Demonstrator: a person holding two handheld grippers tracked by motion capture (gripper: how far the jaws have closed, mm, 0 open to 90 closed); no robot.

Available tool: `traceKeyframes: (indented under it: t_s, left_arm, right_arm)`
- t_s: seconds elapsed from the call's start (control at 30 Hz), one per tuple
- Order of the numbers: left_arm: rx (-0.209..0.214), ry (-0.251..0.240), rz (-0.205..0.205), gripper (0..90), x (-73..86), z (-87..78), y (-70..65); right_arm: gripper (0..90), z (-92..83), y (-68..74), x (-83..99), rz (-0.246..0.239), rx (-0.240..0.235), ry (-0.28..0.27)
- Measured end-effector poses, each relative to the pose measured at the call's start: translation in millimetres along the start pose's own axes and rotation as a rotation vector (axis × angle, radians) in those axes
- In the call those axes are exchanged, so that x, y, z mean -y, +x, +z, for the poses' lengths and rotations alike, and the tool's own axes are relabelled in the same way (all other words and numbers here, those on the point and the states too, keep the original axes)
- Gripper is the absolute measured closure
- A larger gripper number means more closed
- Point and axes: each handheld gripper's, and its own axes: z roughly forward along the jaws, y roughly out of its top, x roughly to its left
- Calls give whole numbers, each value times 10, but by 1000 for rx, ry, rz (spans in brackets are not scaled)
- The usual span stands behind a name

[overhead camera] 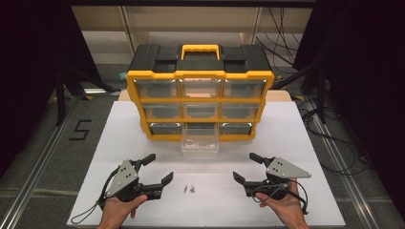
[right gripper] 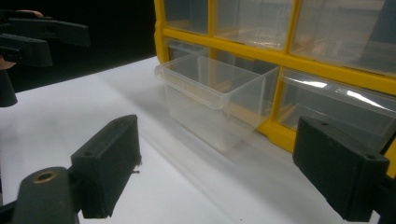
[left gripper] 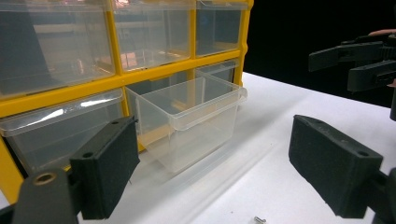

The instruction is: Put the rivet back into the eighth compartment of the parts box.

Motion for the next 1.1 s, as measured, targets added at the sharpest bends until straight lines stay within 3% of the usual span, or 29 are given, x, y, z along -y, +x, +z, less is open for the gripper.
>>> traceKeyframes:
  t_s: [0.23, 0.27, 0.3, 0.43, 0.47, 0.53, 0.6, 0.8, 1.1]
  left_arm:
    - [-1, 2, 0, 161, 3, 4, 0]
    - [-1, 3, 0, 161, 3, 4, 0]
    - [-1, 3, 1, 161, 3, 4, 1]
    - [-2, 5, -4, 161, 8, 6, -1]
    - [-2, 5, -3, 161, 8, 6, 0]
    - [-1, 6, -4, 161, 8, 8, -1]
    - [-1, 8, -4, 161, 11, 9, -3]
    - [-2, 10, -2, 161, 12, 8, 3]
    - [4, 2, -6, 162, 20, 20, 7]
  right_arm:
    - [160, 6, 10, -5, 12, -19, 16]
    - [160, 19, 11, -4, -3, -11, -3]
    - [160, 13, 27, -16, -1, -24, 22]
    - [161, 17, 41, -29, -12, -32, 19]
    - [161, 23, 36, -37, -34, -31, 11]
    - [162, 32, 60, -45, -24, -50, 18]
    - [163, 44, 70, -76, -63, -42, 18]
    - [170, 78, 130, -118, -88, -66, 34]
    - [198, 252, 252, -217, -155, -118, 139]
